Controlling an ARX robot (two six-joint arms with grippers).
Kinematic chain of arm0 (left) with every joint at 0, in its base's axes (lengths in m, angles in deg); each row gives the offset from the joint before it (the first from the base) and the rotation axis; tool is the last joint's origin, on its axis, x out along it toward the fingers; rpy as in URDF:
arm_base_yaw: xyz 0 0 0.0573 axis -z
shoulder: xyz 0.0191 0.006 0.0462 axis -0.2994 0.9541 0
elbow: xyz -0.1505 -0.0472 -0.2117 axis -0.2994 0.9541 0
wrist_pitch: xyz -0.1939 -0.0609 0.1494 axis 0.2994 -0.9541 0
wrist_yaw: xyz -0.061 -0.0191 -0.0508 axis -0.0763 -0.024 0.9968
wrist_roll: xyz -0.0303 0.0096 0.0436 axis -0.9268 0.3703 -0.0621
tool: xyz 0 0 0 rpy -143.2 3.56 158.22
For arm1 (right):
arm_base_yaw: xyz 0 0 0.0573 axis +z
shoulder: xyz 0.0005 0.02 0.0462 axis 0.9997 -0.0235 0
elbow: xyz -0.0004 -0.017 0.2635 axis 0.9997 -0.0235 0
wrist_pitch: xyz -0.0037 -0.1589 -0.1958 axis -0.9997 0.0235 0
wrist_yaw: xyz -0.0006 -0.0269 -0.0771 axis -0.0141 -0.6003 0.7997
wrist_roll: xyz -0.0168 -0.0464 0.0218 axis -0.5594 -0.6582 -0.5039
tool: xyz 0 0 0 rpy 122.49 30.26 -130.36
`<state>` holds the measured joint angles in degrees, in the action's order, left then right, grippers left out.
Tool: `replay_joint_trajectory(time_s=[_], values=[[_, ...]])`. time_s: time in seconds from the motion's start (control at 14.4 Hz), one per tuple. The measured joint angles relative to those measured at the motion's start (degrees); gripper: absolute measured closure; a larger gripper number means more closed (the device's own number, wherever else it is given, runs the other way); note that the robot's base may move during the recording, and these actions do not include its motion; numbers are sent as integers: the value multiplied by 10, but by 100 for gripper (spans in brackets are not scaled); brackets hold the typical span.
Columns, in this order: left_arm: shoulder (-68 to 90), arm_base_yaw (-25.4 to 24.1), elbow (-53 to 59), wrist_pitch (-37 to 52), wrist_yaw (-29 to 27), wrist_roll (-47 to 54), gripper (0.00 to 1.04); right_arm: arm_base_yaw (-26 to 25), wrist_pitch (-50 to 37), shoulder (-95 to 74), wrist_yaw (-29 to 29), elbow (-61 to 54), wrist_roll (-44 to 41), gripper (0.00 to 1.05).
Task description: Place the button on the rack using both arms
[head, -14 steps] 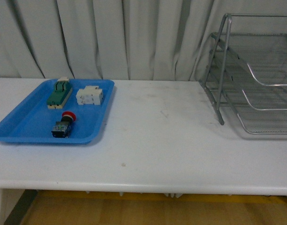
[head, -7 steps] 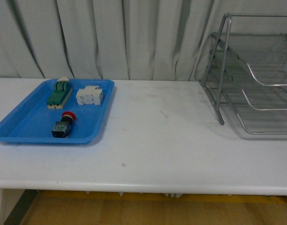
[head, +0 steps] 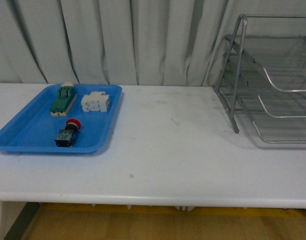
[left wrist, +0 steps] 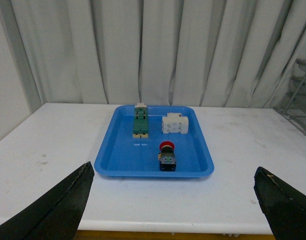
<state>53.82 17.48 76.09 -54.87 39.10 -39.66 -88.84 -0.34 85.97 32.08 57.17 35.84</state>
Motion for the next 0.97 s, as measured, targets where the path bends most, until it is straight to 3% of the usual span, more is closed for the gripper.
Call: replay_joint_trajectory(time_s=[0.21, 0.28, 0.35, 0.42, 0.62, 0.76, 0.9, 0.97], values=[[0, 0, 0, 0, 0, 0, 7, -203, -292, -283, -366, 48, 175, 6], [0, 0, 0, 0, 0, 0, 7, -236, -383, -381, -410, 85, 202, 6], [0, 0, 0, 0, 0, 0, 7, -278, -476, -492, -410, 148, 233, 6], [0, 0, 0, 0, 0, 0, 7, -323, -561, -641, -372, 247, 274, 6], [0, 0, 0, 0, 0, 0, 7, -376, -554, -907, -288, 433, 358, 6], [0, 0, 0, 0, 0, 0, 7, -394, -538, -1014, -286, 494, 435, 6], [0, 0, 0, 0, 0, 0, 7, -394, -566, -1112, -299, 518, 548, 6], [0, 0, 0, 0, 0, 0, 7, -380, -624, -1165, -306, 512, 642, 6]])
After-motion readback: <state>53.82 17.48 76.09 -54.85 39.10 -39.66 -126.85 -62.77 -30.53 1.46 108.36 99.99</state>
